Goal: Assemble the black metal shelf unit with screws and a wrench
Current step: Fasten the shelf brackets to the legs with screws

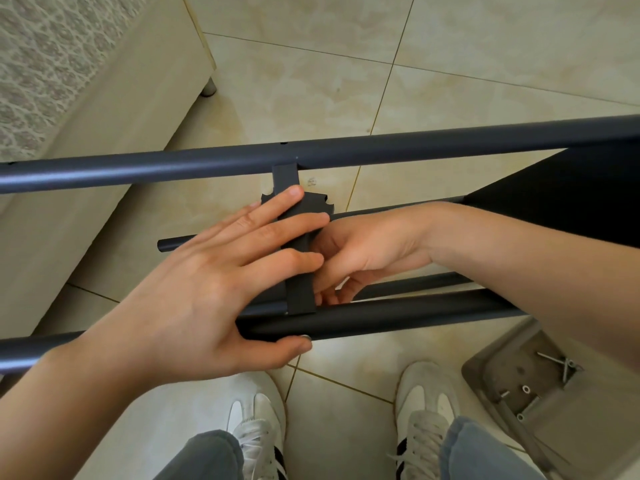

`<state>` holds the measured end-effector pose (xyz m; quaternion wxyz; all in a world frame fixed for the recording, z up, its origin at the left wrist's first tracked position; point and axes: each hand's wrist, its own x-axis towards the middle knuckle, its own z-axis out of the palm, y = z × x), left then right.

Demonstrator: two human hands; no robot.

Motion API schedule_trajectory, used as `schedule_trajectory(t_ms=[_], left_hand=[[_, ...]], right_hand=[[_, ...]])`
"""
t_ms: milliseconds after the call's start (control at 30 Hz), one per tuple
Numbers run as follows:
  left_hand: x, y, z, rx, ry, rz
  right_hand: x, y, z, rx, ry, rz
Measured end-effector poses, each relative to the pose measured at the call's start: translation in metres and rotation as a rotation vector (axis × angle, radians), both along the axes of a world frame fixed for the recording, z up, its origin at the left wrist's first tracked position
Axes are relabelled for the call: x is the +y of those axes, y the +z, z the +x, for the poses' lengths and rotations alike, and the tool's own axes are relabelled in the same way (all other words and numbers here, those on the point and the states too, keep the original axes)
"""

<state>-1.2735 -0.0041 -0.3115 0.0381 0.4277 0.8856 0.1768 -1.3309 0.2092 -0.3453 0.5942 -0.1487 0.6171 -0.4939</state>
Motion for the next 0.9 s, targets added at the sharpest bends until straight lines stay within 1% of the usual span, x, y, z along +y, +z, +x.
schedule_trajectory(t_ms=[100, 200, 300, 333, 400, 467, 533, 667, 767, 900], left_hand=[[0.001, 0.002, -0.008, 0.02, -0.013, -0.02], [0.001, 0.004, -0.015, 0.043, 0.001, -0.033], [-0.001, 0.005, -0.019, 0.067, 0.012, -0.012], [-0.002, 0.004, -0.02, 0.084, 0.016, -0.004], [-0.002, 0.003, -0.022, 0.13, 0.015, 0.001], [-0.003, 0.001, -0.025, 0.138, 0.015, -0.004], [-0.003, 0.002, -0.024, 0.133, 0.054, -0.006], [-0.005, 0.002, -0.013, 0.135, 0.212, 0.055], [-0.001, 0.005, 0.001, 0.107, 0.296, 0.081], [0.003, 0.008, 0.021, 0.148, 0.357, 0.186]], right_hand=[[0.007, 0.006, -0.005, 0.009, -0.02, -0.023], [0.016, 0.014, -0.008, 0.057, -0.024, -0.038], [0.026, 0.019, -0.004, 0.092, -0.094, -0.055], [0.027, 0.02, -0.001, 0.137, -0.126, -0.045], [0.029, 0.026, 0.006, 0.331, -0.165, 0.049], [0.03, 0.03, 0.009, 0.496, -0.21, 0.151], [0.033, 0.037, 0.015, 0.595, -0.254, 0.179], [0.033, 0.046, 0.028, 0.797, -0.298, 0.213], [0.029, 0.045, 0.04, 0.966, -0.29, 0.299], [0.025, 0.046, 0.054, 1.131, -0.273, 0.404]])
